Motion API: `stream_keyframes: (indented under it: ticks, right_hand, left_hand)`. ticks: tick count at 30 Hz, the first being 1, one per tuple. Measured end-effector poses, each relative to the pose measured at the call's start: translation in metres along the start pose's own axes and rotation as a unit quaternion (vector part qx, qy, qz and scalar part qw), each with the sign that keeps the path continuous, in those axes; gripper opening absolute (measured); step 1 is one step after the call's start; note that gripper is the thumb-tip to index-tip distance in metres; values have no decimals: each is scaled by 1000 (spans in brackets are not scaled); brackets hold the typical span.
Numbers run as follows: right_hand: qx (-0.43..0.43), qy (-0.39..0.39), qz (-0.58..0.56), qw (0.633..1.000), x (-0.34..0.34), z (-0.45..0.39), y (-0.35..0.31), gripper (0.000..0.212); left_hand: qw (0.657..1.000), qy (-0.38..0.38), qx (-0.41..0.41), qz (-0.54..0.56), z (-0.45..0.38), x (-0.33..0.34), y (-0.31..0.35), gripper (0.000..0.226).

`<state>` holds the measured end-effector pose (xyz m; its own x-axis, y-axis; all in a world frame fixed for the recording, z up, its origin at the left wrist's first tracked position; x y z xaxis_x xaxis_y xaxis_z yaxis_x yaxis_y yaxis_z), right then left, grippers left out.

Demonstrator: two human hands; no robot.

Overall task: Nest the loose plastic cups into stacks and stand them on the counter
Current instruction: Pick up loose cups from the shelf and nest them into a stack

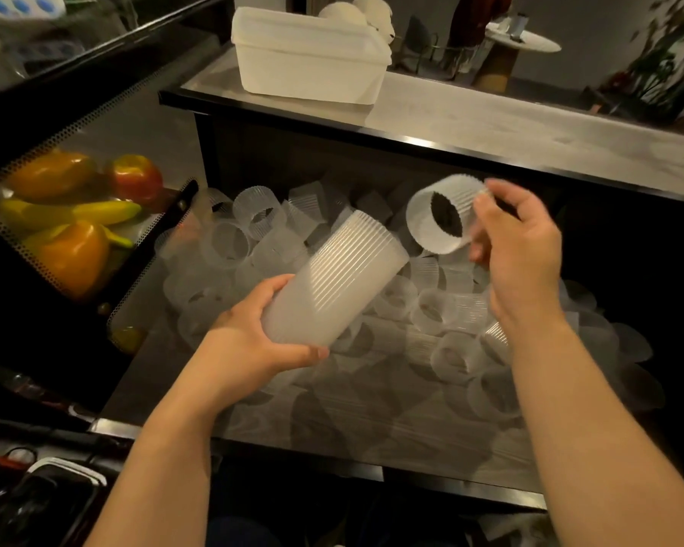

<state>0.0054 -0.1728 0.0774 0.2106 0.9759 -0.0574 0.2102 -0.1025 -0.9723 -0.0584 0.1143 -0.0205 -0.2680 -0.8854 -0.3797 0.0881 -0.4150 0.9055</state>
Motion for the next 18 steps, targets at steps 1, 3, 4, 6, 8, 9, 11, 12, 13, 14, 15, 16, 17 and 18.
stream_keyframes:
  ticks: [1,3,4,6,8,9,11,12,13,14,15,16,17,18]
  right_hand:
    - [-13,-28,-33,999,6,1,-12,17]
    - [-24,-78,-37,996,17,3,-27,20]
    - [-26,-99,-21,994,23,4,-30,22]
    - [-32,-129,12,991,33,8,-33,21]
    - [-33,-141,23,989,38,11,-32,23]
    - [-33,-141,25,989,40,12,-32,24]
    - [-32,-137,29,990,42,13,-32,25]
    - [-32,-139,33,989,45,14,-32,26]
    - [-33,-145,39,988,49,16,-32,26]
    - [-37,-154,47,986,55,18,-32,25]
    - [-42,-165,53,984,61,21,-33,25]
    - [-48,-177,55,981,67,24,-34,25]
    - [-56,-189,55,979,73,26,-35,26]
    - [-64,-199,53,976,77,28,-36,27]
  left_hand:
    - [1000,-5,2,0,1,1,2,85]
    - [1000,-12,9,-5,2,3,8,86]
    - [1000,-13,13,-9,4,4,11,85]
    - [1000,-10,21,-18,6,3,17,83]
    - [999,-6,28,-25,10,3,22,83]
    - [999,-6,31,-28,11,2,23,83]
    - [999,-5,30,-31,14,1,24,79]
    - [999,-3,28,-27,15,0,25,77]
    - [999,2,28,-21,15,0,25,74]
    - [999,9,28,-16,15,-1,25,74]
    - [999,17,29,-13,15,-3,25,74]
    - [999,26,30,-12,14,-4,26,76]
    - [999,35,32,-11,13,-6,26,77]
    - [998,43,34,-12,12,-8,26,78]
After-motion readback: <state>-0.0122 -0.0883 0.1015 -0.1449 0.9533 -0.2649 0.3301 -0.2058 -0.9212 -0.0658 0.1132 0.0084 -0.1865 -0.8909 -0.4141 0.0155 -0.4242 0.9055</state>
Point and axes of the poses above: each hand's wrist, its own z-axis away from the middle knuckle, its own x-axis out of the palm, y = z × x, the point moved 7 cm from there along -z, towards the middle knuckle, and after that the axes turned 9 degrees about -y, right-handed, at the moved point
